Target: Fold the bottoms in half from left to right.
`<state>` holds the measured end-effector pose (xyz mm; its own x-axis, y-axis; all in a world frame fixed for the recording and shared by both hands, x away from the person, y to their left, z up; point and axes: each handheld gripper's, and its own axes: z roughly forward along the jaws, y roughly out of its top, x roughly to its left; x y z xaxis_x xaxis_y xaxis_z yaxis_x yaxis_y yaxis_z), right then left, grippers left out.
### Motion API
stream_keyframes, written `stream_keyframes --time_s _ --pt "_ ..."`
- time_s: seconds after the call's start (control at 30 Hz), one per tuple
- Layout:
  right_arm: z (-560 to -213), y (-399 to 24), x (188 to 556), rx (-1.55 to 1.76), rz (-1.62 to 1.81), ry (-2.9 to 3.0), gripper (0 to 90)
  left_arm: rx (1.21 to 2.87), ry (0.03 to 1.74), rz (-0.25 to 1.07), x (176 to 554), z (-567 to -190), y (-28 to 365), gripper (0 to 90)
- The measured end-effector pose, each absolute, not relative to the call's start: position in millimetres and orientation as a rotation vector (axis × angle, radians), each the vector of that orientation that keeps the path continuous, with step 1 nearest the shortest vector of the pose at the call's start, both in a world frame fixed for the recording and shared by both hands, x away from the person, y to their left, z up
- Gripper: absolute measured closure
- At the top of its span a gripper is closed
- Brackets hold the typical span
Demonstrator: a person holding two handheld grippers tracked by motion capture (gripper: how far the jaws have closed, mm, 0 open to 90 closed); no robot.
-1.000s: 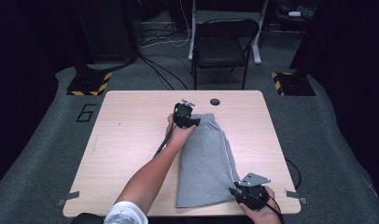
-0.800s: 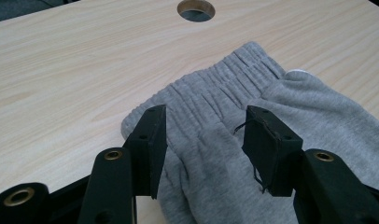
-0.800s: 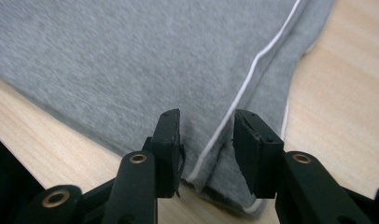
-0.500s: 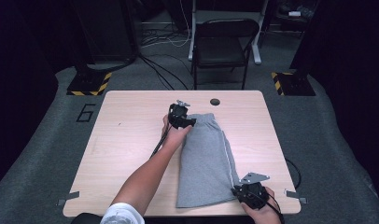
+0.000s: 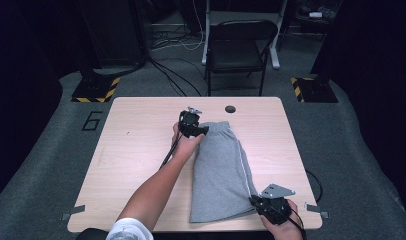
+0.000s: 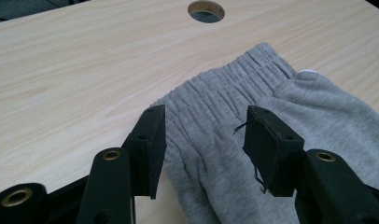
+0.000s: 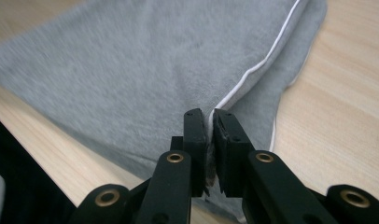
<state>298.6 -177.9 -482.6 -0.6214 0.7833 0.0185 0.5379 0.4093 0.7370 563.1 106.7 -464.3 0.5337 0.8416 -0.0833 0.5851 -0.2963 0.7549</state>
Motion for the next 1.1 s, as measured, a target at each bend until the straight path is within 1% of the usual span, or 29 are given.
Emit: stream_keyframes --time_s 0.2,0.4,0.57,0.67,0.7,0.73,0.8,0.87,0.97,1.1 --pt "-475.4 -183.3 297.0 1.132 1.059 2.292 83.8 2.016 1.165 0.423 564.7 -469.5 106.3 47.9" --pt "-486.0 -189.7 300.1 1.198 0.990 2.348 83.8 2.032 1.178 0.410 567.0 -475.7 107.5 47.1" --pt "-493.9 -184.9 302.7 1.251 0.907 2.385 83.9 2.023 1.190 0.402 569.3 -481.4 105.4 46.2" --pt "-495.6 -184.6 303.2 1.257 0.892 2.390 83.8 2.012 1.207 0.392 570.2 -486.8 102.6 45.8" --pt "-495.2 -185.2 303.3 1.256 0.892 2.396 83.7 2.044 1.201 0.386 570.4 -487.5 103.6 44.9" --pt "-495.3 -185.3 302.9 1.262 0.900 2.389 83.2 2.034 1.204 0.388 570.2 -489.6 102.8 44.3" --pt "-494.0 -186.1 301.9 1.275 0.911 2.378 79.7 2.034 1.203 0.392 569.6 -491.5 102.9 43.5" --pt "-493.7 -187.8 302.0 1.256 0.922 2.361 72.4 2.037 1.204 0.383 569.4 -492.9 103.4 42.5" --pt "-492.7 -188.9 303.3 1.241 0.935 2.329 63.9 2.045 1.208 0.377 568.5 -495.5 104.7 41.4" --pt "-494.7 -186.4 306.5 1.259 0.956 2.300 59.6 2.043 1.210 0.371 567.5 -498.3 105.9 40.2"
